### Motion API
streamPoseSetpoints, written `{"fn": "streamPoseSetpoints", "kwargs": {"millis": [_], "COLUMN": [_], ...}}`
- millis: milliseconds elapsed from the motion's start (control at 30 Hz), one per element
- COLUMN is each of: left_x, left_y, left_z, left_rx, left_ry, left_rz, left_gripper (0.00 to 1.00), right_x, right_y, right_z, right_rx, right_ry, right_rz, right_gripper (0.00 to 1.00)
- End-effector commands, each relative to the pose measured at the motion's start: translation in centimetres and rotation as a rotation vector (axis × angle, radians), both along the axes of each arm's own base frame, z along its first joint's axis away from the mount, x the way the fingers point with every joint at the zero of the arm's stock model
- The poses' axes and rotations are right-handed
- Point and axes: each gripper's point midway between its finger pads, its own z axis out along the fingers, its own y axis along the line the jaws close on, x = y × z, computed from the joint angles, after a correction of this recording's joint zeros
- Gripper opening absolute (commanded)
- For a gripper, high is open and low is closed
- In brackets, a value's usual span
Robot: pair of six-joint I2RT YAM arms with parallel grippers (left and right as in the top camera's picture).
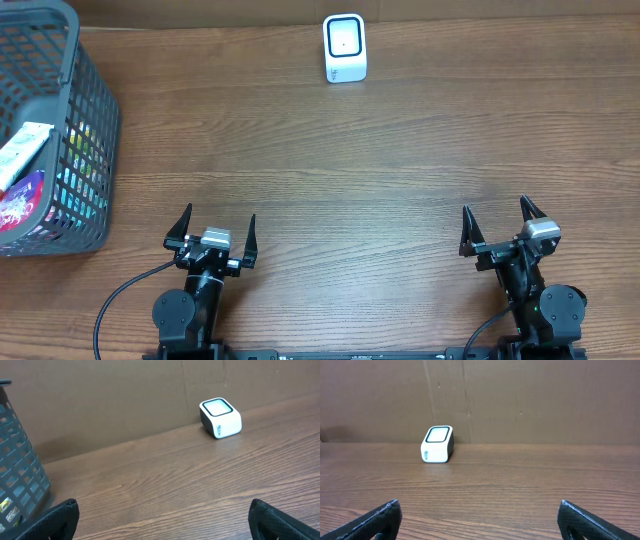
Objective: Scan the item barcode
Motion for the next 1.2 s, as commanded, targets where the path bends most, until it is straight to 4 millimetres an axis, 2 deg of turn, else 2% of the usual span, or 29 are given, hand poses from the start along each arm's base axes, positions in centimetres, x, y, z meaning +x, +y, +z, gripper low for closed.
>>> {"fn": "streamPoseSetpoints", "kwargs": {"millis": [0,1167], "left_x": [-0.02,-0.01], "left_y": [0.11,0.11], "left_z": [0.03,0.19], "left_rx": [0.027,0.027], "left_ry": [-0.010,-0.016], "left_rz": [0.005,0.005], "left_gripper": [0.99,0.99], "right_x": [-0.01,0.05], "right_y": [0.01,-0.29], "right_z": [-0.11,0.20], "right_rx": [0.003,0.003], "right_ry": [-0.006,-0.019], "right_rz": [-0.002,-0.019], "right_gripper": [1.00,1.00]}}
